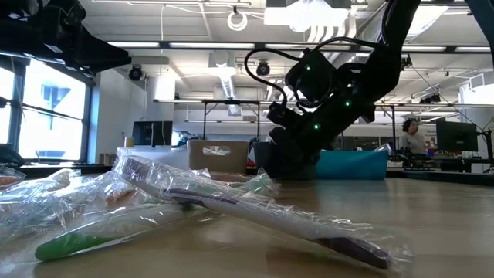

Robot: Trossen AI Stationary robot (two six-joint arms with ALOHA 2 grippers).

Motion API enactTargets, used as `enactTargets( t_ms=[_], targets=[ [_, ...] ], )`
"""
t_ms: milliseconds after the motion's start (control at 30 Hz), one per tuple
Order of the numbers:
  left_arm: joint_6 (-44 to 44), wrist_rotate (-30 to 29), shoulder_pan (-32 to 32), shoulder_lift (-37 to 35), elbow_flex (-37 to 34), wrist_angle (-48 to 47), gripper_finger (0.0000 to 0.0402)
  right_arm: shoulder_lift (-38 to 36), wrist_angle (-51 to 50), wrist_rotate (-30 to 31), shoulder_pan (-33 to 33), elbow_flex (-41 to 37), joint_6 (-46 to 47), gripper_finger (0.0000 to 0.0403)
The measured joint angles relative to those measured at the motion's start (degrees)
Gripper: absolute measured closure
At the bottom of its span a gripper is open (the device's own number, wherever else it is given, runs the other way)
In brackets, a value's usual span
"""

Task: Pick & Place Toothbrushes
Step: Put the orange toothbrush into the dark green bin

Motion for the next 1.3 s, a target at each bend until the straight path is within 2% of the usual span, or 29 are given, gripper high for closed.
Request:
enactTargets(
  t_ms=[467,967,1300],
  targets=[
    [0.02,0.20,0.00,0.00,0.00,0.00,0.0252,0.00,-0.02,-1.19,0.09,0.00,-0.02,0.0260],
    [0.02,0.17,0.00,0.00,0.00,0.00,0.0252,0.00,0.04,-1.66,0.13,0.01,-0.22,0.0354],
    [0.02,0.15,0.00,0.00,0.00,0.00,0.0252,0.00,0.32,-1.66,0.64,0.02,-0.38,0.0370]
  ],
)
